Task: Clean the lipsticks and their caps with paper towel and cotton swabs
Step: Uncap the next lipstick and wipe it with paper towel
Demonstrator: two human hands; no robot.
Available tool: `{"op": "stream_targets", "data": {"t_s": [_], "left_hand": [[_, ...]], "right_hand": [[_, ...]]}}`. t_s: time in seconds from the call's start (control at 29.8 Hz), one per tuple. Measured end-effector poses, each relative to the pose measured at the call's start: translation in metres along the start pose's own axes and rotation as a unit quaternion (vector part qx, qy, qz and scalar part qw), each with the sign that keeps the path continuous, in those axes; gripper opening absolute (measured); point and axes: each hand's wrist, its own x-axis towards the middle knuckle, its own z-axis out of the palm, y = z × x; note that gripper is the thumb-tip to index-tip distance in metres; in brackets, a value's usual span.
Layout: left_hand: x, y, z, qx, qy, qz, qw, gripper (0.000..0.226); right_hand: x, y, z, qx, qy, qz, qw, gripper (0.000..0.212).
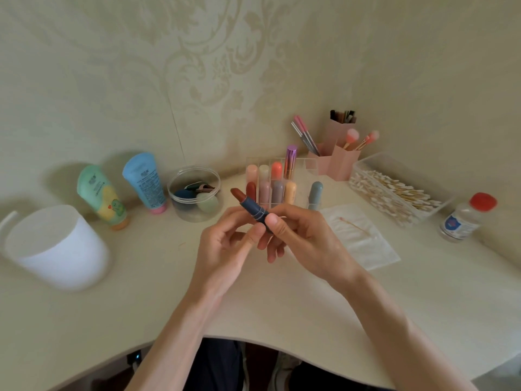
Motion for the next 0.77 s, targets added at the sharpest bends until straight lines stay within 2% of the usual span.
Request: {"op": "stream_targets", "data": {"t_s": [0.2,0.27,0.34,0.37,0.44,0.54,0.64,0.77], "left_hand": [[-0.002,0.004,0.001,-0.033,0.023,-0.003,0.999,0.022],[-0.003,0.004,0.002,-0.049,0.037,-0.024,0.998,0.024],[-0.002,0.003,0.001,-0.064,0.055,-0.037,0.996,0.027],[-0.001,0.003,0.001,-0.066,0.057,-0.038,0.996,0.029],[-0.001,0.005,0.003,-0.063,0.052,-0.037,0.996,0.031],[-0.001,0.007,0.004,-0.063,0.057,-0.038,0.996,0.028],[-0.001,0.007,0.002,-0.064,0.063,-0.037,0.995,0.029],[-0.003,0.006,0.003,-0.061,0.055,-0.042,0.996,0.024]], "right_hand": [[-0.001,-0.010,-0.009,-0.016,-0.026,0.007,1.000,0.032],[-0.001,-0.013,-0.021,-0.052,0.047,0.009,0.997,0.033],[0.001,-0.011,-0.044,-0.102,0.150,-0.004,0.983,0.031],[0.000,-0.008,-0.056,-0.145,0.175,-0.009,0.974,0.027],[-0.003,-0.003,-0.073,-0.244,0.152,0.005,0.958,0.015],[-0.009,-0.004,-0.071,-0.324,0.060,0.076,0.941,0.005],[-0.008,-0.003,-0.060,-0.363,0.035,0.101,0.926,0.015],[-0.007,0.001,-0.051,-0.465,0.038,0.142,0.873,0.033]]}}
